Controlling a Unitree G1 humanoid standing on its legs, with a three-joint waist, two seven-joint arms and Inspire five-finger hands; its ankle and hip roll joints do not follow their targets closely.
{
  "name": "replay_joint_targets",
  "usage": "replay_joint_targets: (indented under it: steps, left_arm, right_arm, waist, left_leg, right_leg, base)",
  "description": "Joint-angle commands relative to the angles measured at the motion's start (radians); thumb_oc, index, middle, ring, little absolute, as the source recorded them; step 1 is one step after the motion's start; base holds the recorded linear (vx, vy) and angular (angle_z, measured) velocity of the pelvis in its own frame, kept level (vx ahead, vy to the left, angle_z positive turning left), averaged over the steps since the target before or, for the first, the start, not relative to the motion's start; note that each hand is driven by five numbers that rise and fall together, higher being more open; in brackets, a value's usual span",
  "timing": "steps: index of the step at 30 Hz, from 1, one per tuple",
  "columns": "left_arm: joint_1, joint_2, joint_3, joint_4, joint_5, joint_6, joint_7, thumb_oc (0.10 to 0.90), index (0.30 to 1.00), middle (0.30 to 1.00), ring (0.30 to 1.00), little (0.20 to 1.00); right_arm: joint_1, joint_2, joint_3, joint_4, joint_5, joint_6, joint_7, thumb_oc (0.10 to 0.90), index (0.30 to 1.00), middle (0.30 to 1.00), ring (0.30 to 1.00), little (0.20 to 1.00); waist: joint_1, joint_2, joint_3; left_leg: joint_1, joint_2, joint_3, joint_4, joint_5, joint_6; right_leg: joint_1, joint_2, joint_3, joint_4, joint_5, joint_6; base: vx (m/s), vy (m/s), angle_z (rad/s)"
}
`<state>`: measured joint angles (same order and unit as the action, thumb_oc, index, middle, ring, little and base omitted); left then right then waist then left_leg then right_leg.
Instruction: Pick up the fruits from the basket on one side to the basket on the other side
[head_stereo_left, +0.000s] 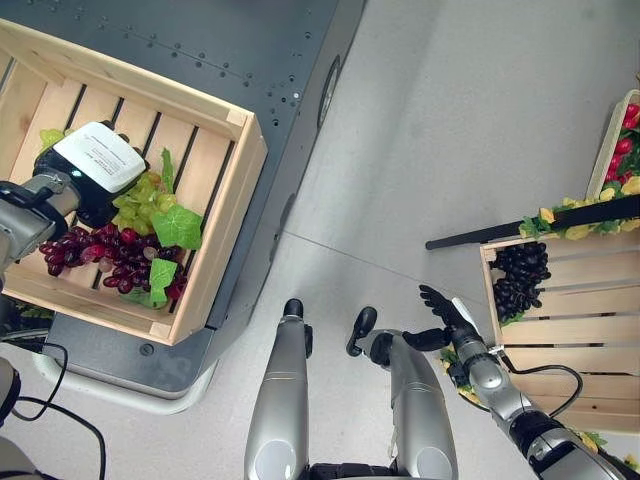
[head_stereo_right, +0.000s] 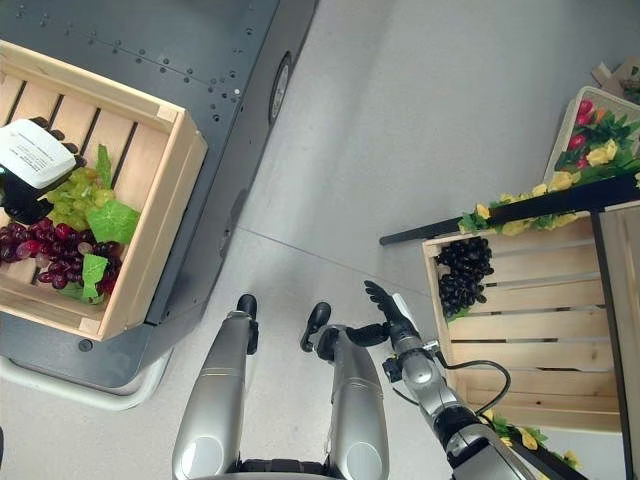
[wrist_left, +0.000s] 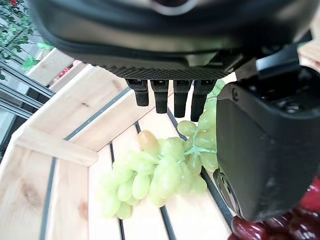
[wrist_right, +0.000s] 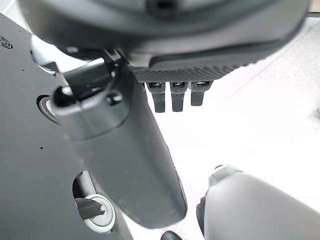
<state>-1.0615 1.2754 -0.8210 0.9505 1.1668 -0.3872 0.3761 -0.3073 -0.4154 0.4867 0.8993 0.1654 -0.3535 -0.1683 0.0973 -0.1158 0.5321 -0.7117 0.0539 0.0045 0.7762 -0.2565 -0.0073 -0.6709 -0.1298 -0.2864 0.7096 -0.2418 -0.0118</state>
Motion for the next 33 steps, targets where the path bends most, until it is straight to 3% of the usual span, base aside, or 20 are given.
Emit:
replay_joint_targets:
  steps: [1,3,5,10,11,13,17,28,29,30,31,32,33]
  left_arm:
    - [-0.047,0.1,-0.005,-0.016,-0.088,-0.019,0.067,0.8,0.9,0.9,0.9,0.9]
    - [-0.037,0.097,0.003,-0.022,-0.159,-0.063,0.051,0.8,0.9,0.9,0.9,0.9]
    - [-0.03,0.1,0.006,-0.035,-0.169,-0.067,0.038,0.8,0.9,0.9,0.9,0.9]
    - [-0.013,0.099,0.016,-0.048,-0.253,-0.021,-0.085,0.8,0.9,0.9,0.9,0.9]
    - [-0.005,0.096,0.012,-0.047,-0.256,-0.016,-0.091,0.8,0.9,0.9,0.9,0.9]
    - [-0.009,0.095,0.017,-0.042,-0.267,0.023,-0.125,0.8,0.9,0.9,0.9,0.9]
    - [0.024,0.073,0.027,-0.004,-0.287,0.075,-0.162,0.8,0.9,0.9,0.9,0.9]
    - [0.038,0.025,0.02,0.05,-0.226,0.088,-0.165,0.8,0.9,0.9,0.9,0.9]
    - [0.036,0.023,0.017,0.052,-0.224,0.088,-0.164,0.742,0.813,0.813,0.813,0.813]
    - [0.033,0.02,0.01,0.05,-0.229,0.089,-0.159,0.544,0.516,0.516,0.516,0.516]
    - [0.033,0.019,0.01,0.051,-0.23,0.089,-0.153,0.428,0.342,0.342,0.342,0.342]
    - [0.031,0.014,0.01,0.055,-0.239,0.073,-0.13,0.4,0.3,0.3,0.3,0.3]
    - [0.031,0.011,0.009,0.055,-0.245,0.064,-0.104,0.4,0.3,0.3,0.3,0.3]
  right_arm:
    - [0.025,-0.09,-0.039,0.0,0.027,-0.065,0.014,0.8,0.9,0.9,0.9,0.9]
    - [0.027,-0.087,-0.043,0.011,0.025,-0.07,0.008,0.8,0.9,0.9,0.9,0.9]
    - [0.028,-0.086,-0.046,0.015,0.025,-0.072,0.008,0.8,0.9,0.9,0.9,0.9]
    - [0.023,-0.091,-0.052,-0.003,0.035,-0.073,0.005,0.8,0.9,0.9,0.9,0.9]
    - [0.033,-0.09,-0.048,-0.005,0.036,-0.073,0.004,0.8,0.9,0.9,0.9,0.9]
    - [0.025,-0.092,-0.049,-0.017,0.042,-0.073,-0.002,0.8,0.9,0.9,0.9,0.9]
    - [0.035,-0.09,-0.045,-0.021,0.048,-0.085,-0.004,0.8,0.9,0.9,0.9,0.9]
    - [0.023,-0.091,-0.038,-0.044,0.059,-0.092,-0.033,0.8,0.9,0.9,0.9,0.9]
    - [0.023,-0.09,-0.039,-0.048,0.058,-0.091,-0.035,0.8,0.9,0.9,0.9,0.9]
    - [0.023,-0.092,-0.041,-0.053,0.058,-0.09,-0.037,0.8,0.9,0.9,0.9,0.9]
    - [0.023,-0.091,-0.04,-0.055,0.058,-0.09,-0.038,0.8,0.9,0.9,0.9,0.9]
    - [0.022,-0.09,-0.04,-0.056,0.056,-0.089,-0.04,0.8,0.9,0.9,0.9,0.9]
    - [0.02,-0.09,-0.039,-0.054,0.057,-0.091,-0.039,0.8,0.9,0.9,0.9,0.9]
  waist:
    - [-0.005,0.066,-0.012]
    - [-0.003,0.062,-0.012]
    - [-0.001,0.062,-0.012]
    - [0.001,0.052,-0.012]
    - [0.003,0.05,-0.012]
    - [0.001,0.044,-0.012]
    - [0.004,0.032,-0.012]
    - [0.0,0.016,-0.012]
    - [-0.001,0.015,-0.012]
    - [-0.002,0.015,-0.012]
    - [-0.003,0.015,-0.012]
    - [-0.004,0.014,-0.012]
    - [-0.004,0.014,-0.012]
  left_leg:
    - [0.059,-0.051,0.089,-0.174,0.043,0.098]
    - [0.05,-0.05,0.085,-0.172,0.042,0.099]
    - [0.05,-0.051,0.084,-0.176,0.044,0.098]
    - [-0.001,-0.05,0.076,-0.177,0.069,0.102]
    - [0.02,-0.052,0.072,-0.175,0.05,0.098]
    - [-0.016,-0.048,0.071,-0.175,0.07,0.102]
    - [-0.007,-0.047,0.061,-0.169,0.049,0.097]
    - [-0.042,-0.046,0.049,-0.17,0.057,0.094]
    - [-0.044,-0.046,0.049,-0.169,0.057,0.093]
    - [-0.045,-0.046,0.05,-0.169,0.058,0.093]
    - [-0.045,-0.046,0.05,-0.169,0.058,0.093]
    - [-0.044,-0.046,0.05,-0.17,0.058,0.092]
    - [-0.045,-0.046,0.051,-0.171,0.058,0.093]
  right_leg:
    - [0.059,-0.005,-0.017,-0.004,0.059,0.041]
    - [0.052,-0.004,-0.019,-0.002,0.058,0.041]
    - [0.052,-0.002,-0.02,-0.004,0.059,0.041]
    - [0.006,-0.002,-0.036,0.004,0.071,0.028]
    - [0.024,0.0,-0.027,0.007,0.06,0.041]
    - [-0.006,-0.002,-0.04,0.008,0.071,0.027]
    - [0.004,0.002,-0.038,0.014,0.056,0.039]
    - [-0.026,0.006,-0.047,0.022,0.05,0.033]
    - [-0.027,0.006,-0.047,0.023,0.051,0.033]
    - [-0.029,0.006,-0.047,0.023,0.049,0.032]
    - [-0.029,0.007,-0.047,0.023,0.049,0.032]
    - [-0.029,0.008,-0.046,0.021,0.048,0.031]
    - [-0.03,0.009,-0.046,0.022,0.047,0.031]
  base:
    - [0.0,0.0,0.0]
    - [0.0,0.0,0.0]
    - [0.0,0.002,0.02]
    - [-0.02,-0.006,0.05]
    - [0.04,-0.006,0.05]
    - [-0.01,-0.015,0.06]
    - [0.01,-0.005,0.02]
    - [0.0,0.0,0.0]
    - [0.0,0.0,0.0]
    - [0.0,0.0,0.0]
    - [0.0,0.0,0.0]
    - [0.0,0.0,0.0]
    - [0.0,0.0,0.0]
